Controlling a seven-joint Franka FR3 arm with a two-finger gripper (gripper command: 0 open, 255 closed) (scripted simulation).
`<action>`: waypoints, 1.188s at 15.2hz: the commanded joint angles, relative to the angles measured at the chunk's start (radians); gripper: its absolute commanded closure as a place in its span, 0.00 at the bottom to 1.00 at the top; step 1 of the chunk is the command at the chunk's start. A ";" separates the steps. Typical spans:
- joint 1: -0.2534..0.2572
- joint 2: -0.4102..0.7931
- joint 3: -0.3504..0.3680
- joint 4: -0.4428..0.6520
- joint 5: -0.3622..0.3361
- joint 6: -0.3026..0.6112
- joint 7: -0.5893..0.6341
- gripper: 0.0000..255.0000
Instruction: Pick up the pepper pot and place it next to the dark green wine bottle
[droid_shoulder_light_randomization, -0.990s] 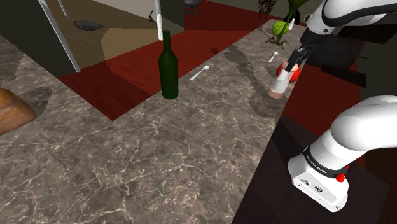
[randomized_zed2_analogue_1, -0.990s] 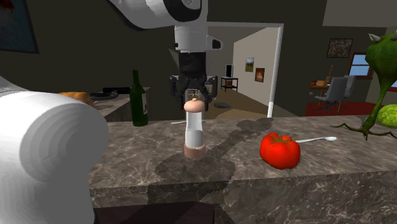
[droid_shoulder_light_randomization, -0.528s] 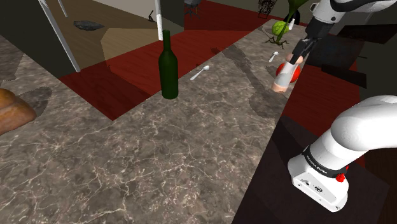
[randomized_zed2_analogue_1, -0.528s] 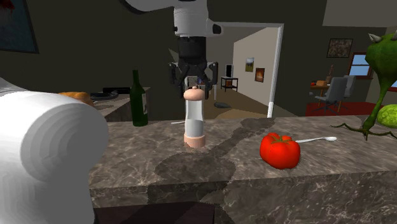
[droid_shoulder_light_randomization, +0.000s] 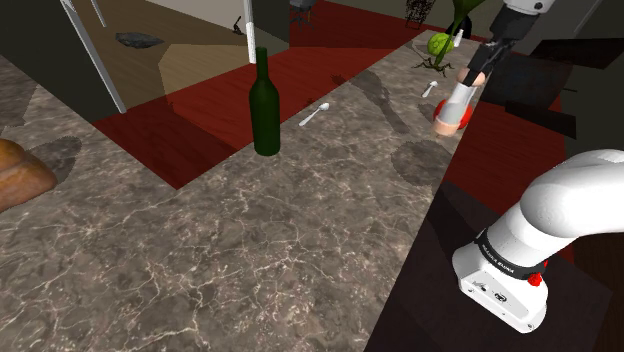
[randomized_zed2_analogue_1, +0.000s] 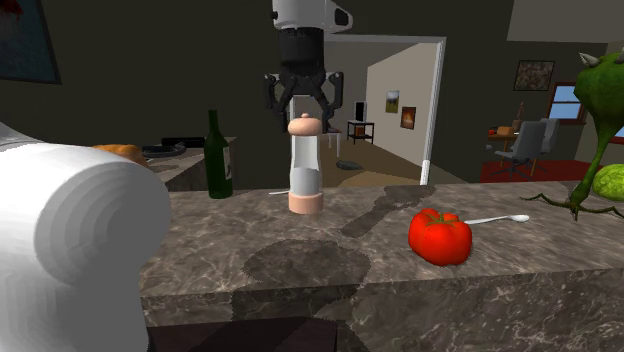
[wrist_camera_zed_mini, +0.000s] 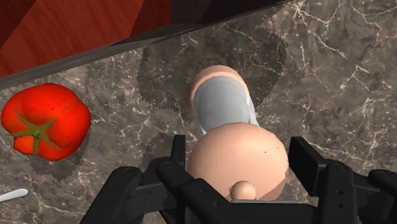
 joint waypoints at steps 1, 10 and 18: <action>0.003 0.007 0.003 0.031 0.004 -0.024 -0.001 1.00; 0.012 0.024 0.019 0.162 0.020 -0.138 -0.003 1.00; 0.020 0.053 0.030 0.289 0.033 -0.236 -0.006 1.00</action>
